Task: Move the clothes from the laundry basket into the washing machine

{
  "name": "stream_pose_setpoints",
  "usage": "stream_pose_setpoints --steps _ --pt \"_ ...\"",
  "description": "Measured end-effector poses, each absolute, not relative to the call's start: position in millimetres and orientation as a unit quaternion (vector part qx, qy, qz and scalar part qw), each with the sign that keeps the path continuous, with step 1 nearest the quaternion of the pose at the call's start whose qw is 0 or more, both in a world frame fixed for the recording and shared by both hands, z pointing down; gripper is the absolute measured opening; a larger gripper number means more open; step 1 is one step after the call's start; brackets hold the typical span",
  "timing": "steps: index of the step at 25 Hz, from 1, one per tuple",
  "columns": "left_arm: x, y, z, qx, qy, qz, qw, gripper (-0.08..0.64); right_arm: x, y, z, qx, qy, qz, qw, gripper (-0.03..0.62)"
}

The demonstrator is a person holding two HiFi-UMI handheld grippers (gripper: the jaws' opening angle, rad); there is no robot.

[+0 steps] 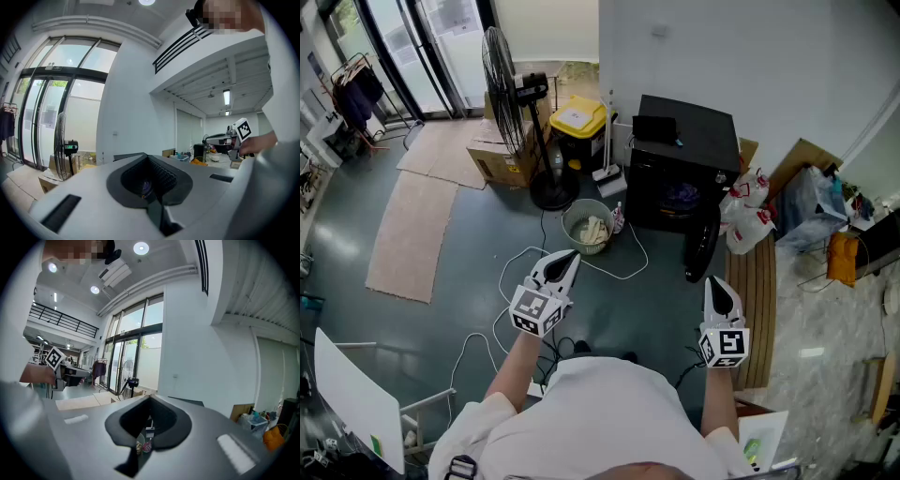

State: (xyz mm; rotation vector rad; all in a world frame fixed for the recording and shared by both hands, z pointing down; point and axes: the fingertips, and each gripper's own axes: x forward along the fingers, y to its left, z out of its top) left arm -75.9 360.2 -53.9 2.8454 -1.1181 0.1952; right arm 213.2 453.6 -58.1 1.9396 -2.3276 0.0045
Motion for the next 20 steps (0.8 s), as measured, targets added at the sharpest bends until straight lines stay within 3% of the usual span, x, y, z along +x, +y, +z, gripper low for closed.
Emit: stream_pose_setpoints --steps 20 --pt "-69.4 353.1 -50.3 0.929 -0.362 0.068 0.038 0.006 215.2 445.0 -56.4 0.643 -0.764 0.001 0.052 0.011"
